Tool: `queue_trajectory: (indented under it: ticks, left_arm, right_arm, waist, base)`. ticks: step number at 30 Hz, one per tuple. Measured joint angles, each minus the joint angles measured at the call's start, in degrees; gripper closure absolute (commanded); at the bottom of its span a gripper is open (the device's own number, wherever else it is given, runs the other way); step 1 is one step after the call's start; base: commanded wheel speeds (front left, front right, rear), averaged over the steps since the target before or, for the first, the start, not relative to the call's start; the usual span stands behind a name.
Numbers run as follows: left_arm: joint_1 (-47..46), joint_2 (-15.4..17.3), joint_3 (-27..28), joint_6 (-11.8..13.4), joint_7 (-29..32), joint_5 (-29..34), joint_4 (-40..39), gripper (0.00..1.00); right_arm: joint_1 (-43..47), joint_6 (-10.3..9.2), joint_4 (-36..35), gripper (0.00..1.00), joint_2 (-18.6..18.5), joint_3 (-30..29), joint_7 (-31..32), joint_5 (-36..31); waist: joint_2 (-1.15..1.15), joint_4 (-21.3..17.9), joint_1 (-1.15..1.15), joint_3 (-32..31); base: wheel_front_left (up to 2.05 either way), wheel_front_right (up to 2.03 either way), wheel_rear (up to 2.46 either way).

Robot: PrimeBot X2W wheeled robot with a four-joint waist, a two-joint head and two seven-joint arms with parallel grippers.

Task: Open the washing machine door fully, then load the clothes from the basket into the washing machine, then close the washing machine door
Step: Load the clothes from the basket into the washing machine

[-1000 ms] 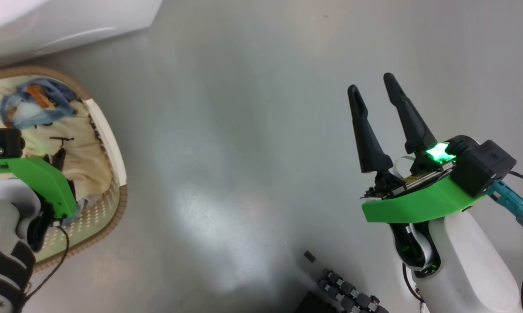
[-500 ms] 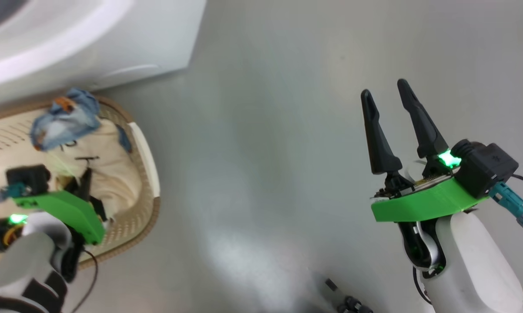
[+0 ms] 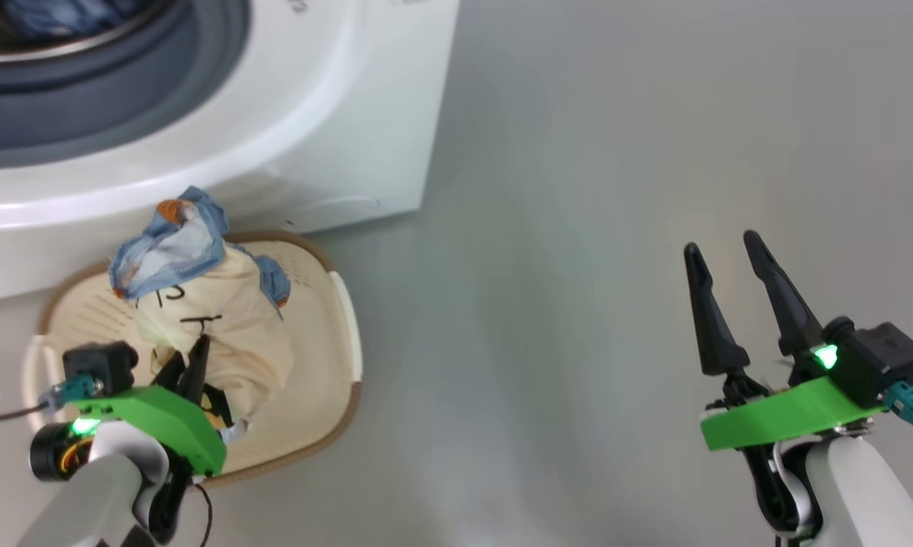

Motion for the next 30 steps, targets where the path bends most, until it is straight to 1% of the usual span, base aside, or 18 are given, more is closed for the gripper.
queue_trajectory:
  ticks: [7, 10, 14, 18, 23, 30]
  left_arm:
    - [8.07, -1.25, 11.06, 0.98, 0.00, 9.94, -7.42, 1.00]
    - [12.27, -1.79, 15.92, 1.00, 0.00, 14.16, -11.22, 1.00]
    - [17.94, -2.88, 21.43, 2.04, 0.00, 20.04, -16.35, 1.00]
    - [23.37, -4.27, 25.69, 2.20, 0.00, 25.07, -21.27, 1.00]
    - [28.98, -5.53, 30.27, 3.08, 0.00, 30.60, -27.81, 1.00]
    - [35.26, -7.77, 35.77, 3.11, 0.00, 35.21, -35.59, 1.00]
  right_arm:
    - [3.53, 0.00, 0.47, 0.00, -1.68, -0.52, 0.01, 0.00]
    - [4.91, 0.00, 0.85, 0.00, -2.19, -0.47, 0.01, 0.01]
    - [7.25, 0.00, 1.04, 0.00, -2.86, -0.51, 0.01, 0.02]
    - [10.22, 0.00, 1.03, 0.00, -3.45, -1.27, 0.01, 0.08]
    - [13.38, 0.00, 0.98, 0.00, -4.00, -1.78, 0.01, 0.16]
    - [15.32, 0.00, 0.87, 0.00, -4.28, -2.55, 0.01, 0.18]
  waist:
    - [0.00, 3.20, 0.00, -5.73]
    - [0.00, 4.24, -0.01, -8.22]
    - [0.00, 5.41, 0.00, -11.60]
    - [0.00, 6.55, 0.00, -14.86]
    - [0.00, 8.08, 0.00, -18.42]
    - [0.00, 10.16, 0.00, -21.78]
  base:
    - [0.00, 0.00, 0.00]
    - [0.00, 0.00, 0.00]
    - [0.00, 0.00, 0.00]
    - [0.00, 0.00, 0.00]
    - [0.00, 0.00, 0.00]
    - [0.00, 0.00, 0.00]
